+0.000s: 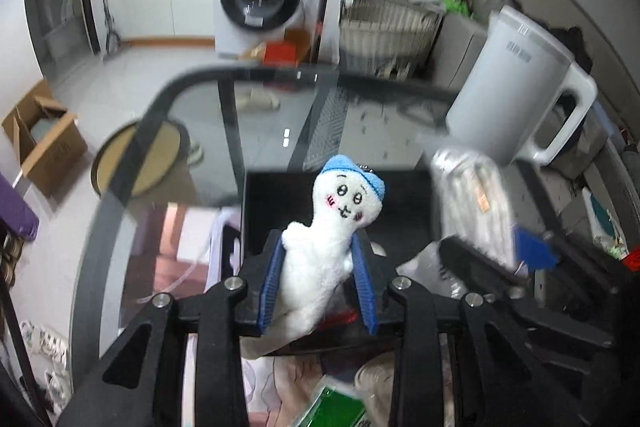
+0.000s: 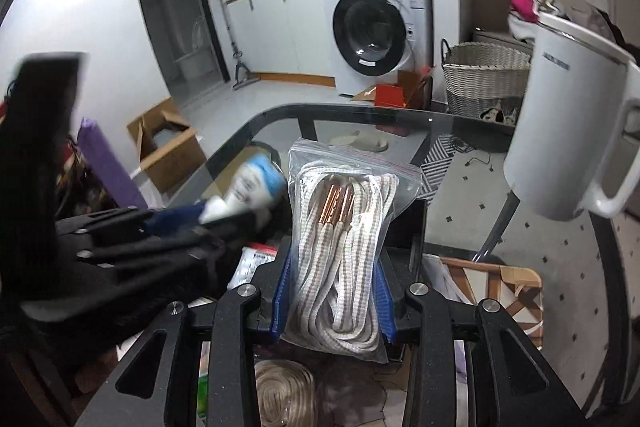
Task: Organize soft objects
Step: 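Lift the doll with the left tool while the right tool carries the lace bag over the box, then drop the doll into the box with the left tool while the right tool holds the lace bag, then open the right tool to drop the lace bag into the black box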
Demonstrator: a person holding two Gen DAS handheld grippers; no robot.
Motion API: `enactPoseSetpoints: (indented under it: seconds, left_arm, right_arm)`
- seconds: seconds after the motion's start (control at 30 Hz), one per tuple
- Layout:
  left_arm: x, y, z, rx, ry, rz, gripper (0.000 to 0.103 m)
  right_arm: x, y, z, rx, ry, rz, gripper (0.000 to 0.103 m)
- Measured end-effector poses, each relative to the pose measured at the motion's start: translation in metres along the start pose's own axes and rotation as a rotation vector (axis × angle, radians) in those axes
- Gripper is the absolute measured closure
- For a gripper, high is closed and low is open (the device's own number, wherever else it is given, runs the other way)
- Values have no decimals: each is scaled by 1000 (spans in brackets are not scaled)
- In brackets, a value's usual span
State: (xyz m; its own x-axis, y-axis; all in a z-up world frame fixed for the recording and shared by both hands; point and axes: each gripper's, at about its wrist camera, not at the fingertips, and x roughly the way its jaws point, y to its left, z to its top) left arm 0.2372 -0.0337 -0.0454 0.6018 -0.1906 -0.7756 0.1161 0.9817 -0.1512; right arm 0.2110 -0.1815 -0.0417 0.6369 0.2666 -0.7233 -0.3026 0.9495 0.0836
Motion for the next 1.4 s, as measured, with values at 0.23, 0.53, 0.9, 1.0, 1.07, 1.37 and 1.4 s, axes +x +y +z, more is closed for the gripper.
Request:
enactPoseSetpoints:
  seconds: [0.23, 0.53, 0.9, 1.0, 1.07, 1.37, 1.4]
  left_arm:
    - [13, -4, -3, 11, 73, 50, 69]
    - [8, -2, -8, 43, 68, 48, 57]
    - [-22, 6, -2, 7, -23, 33, 49]
    - [-28, 11, -2, 4, -42, 37, 49]
    - [-34, 15, -2, 4, -54, 44, 49]
    - [-40, 53, -8, -37, -42, 87, 49]
    - [-41, 55, -9, -34, -42, 90, 49]
  right_arm:
    - [11, -5, -10, 29, 66, 56, 56]
    - [21, -10, -15, 53, 141, 35, 50]
    - [-8, -11, 1, 84, 3, 17, 65]
    - [-21, -7, 11, 99, -73, 56, 66]
    - [-26, 6, 19, 72, -110, 91, 66]
    - [25, 26, 21, 116, 27, 94, 62]
    - [29, 26, 21, 116, 49, 73, 61]
